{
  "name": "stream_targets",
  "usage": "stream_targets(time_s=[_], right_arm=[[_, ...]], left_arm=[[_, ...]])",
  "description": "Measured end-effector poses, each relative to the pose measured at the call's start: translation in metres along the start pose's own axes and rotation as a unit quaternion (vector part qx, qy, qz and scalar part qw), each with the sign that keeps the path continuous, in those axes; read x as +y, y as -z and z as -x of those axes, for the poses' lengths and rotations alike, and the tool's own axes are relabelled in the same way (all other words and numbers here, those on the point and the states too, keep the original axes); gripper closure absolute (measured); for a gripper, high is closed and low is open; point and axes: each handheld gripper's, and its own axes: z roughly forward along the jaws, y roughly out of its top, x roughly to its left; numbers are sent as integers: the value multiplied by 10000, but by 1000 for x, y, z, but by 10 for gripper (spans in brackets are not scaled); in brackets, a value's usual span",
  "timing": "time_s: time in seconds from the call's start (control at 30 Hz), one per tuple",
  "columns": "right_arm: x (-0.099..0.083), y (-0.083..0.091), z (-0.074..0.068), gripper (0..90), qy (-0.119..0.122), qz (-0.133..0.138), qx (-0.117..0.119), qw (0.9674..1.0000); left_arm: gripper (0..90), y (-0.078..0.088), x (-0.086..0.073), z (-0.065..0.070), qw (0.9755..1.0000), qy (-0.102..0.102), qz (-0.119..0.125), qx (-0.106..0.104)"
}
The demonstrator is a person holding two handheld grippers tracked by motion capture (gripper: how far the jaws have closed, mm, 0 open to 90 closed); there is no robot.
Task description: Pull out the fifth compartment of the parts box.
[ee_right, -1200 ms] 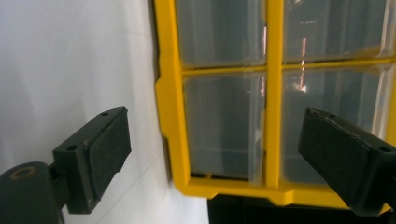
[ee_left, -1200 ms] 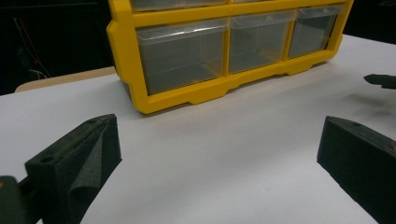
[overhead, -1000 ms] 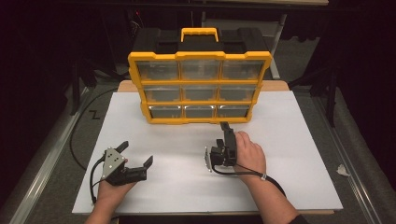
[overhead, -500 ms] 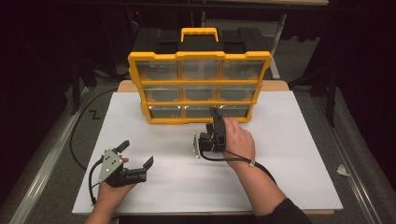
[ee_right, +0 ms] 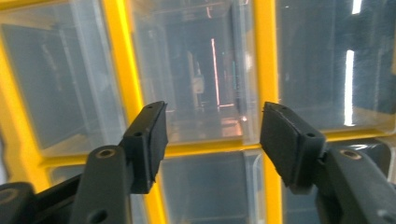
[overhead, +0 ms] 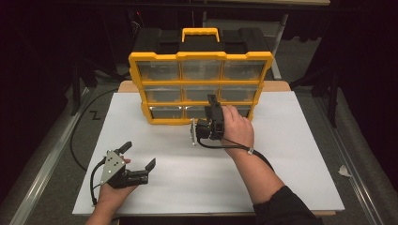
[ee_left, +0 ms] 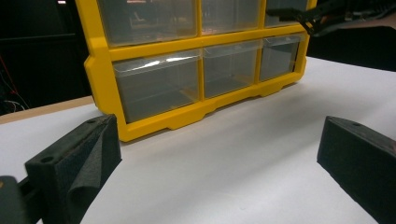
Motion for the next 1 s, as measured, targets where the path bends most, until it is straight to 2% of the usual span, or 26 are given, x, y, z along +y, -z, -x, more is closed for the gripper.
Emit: stream_targets(time_s=[0.03, 0.07, 0.13, 0.23, 0.27, 0.3, 0.33, 0.4, 0.5, 0.67, 0.8, 0.83, 1.0], right_arm=[[1, -1, 3, 461, 103, 35, -36, 9999], [2, -2, 3, 478, 16, -33, -36, 10000], [4, -6, 8, 512, 108, -25, -83, 9999], [5, -10, 11, 560, 72, -54, -112, 9999], [8, -15, 14, 614, 87, -70, -134, 9998], [8, -15, 14, 614, 87, -70, -134, 9998], [9, -20, 17, 651, 192, -64, -138, 9997], [10, -21, 16, 660, 153, -101, -120, 9998], [14, -29, 17, 702, 329, -122, -142, 9993], [17, -33, 15, 722, 366, -152, -134, 9991], [20, -34, 13, 742, 425, -61, -229, 9988], [21, -34, 13, 773, 393, -30, -292, 9988], [23, -35, 11, 788, 419, -47, -370, 9984]], left_arm=[[3, 0, 0, 0, 10000, -1, 0, -4], [3, 0, 0, 0, 10000, -1, 4, -9], [3, 0, 0, 0, 10000, 1, 6, -12], [3, 0, 0, 0, 10000, 2, 7, -25], [3, 0, 0, 0, 10000, 6, 6, -40], [3, 0, 0, 0, 10000, 6, 6, -40], [3, 0, 0, 0, 10000, 0, -4, -43], [3, 0, 0, 0, 10000, -3, -13, -43], [3, 0, 0, 0, 10000, 3, -5, -66], [3, 1, 0, 0, 10000, -5, 6, -82], [3, 0, 0, 0, 10000, -6, 4, -82], [3, 0, 0, 0, 10000, -10, 3, -86], [3, 0, 1, 0, 10000, -16, 5, -96]])
